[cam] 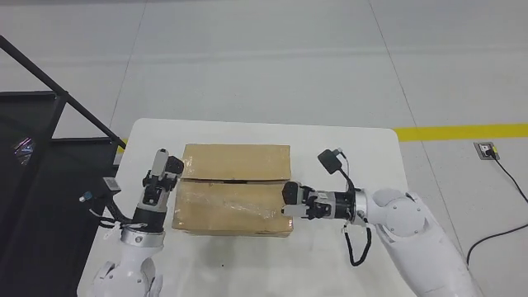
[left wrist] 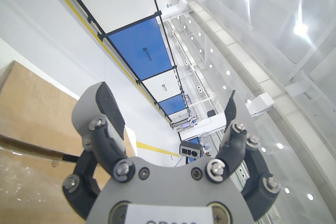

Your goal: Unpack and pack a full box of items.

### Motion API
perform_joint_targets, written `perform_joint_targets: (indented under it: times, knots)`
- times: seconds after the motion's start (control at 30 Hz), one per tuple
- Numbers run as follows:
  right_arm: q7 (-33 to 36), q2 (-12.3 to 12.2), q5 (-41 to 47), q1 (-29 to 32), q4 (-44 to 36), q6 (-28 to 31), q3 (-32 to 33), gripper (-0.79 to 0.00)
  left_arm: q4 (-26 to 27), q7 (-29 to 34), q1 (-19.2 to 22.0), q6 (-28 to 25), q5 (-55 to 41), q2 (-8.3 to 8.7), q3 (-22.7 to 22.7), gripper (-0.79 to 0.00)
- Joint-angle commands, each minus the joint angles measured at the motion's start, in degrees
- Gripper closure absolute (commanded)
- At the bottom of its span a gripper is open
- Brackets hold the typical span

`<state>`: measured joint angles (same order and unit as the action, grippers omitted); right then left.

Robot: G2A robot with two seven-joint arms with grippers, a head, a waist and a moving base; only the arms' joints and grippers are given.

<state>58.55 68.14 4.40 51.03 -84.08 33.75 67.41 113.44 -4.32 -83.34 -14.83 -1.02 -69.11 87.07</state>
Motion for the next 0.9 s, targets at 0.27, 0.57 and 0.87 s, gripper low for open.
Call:
perform_joint_targets:
  times: [0.27, 0.57, 0.87]
  knots:
    - [-0.57, 0.02, -5.35, 0.01, -2.62, 0.32, -1.51, -0.785, -1.75, 2.45, -8.8, -3.73, -4.94, 0.32, 10.37, -0.785]
    - [-13.13, 0.57, -48.65, 2.95, -20.28, -8.98, -9.27, -0.785, -3.91, 4.38, -10.4, -5.14, -8.18, 0.1, 12.32, -0.785]
    - [-14.74, 0.5, -57.68, 3.31, -21.08, -9.1, -11.04, -0.785, -4.72, 5.43, -10.89, -5.2, -8.89, -0.19, 12.78, -0.785]
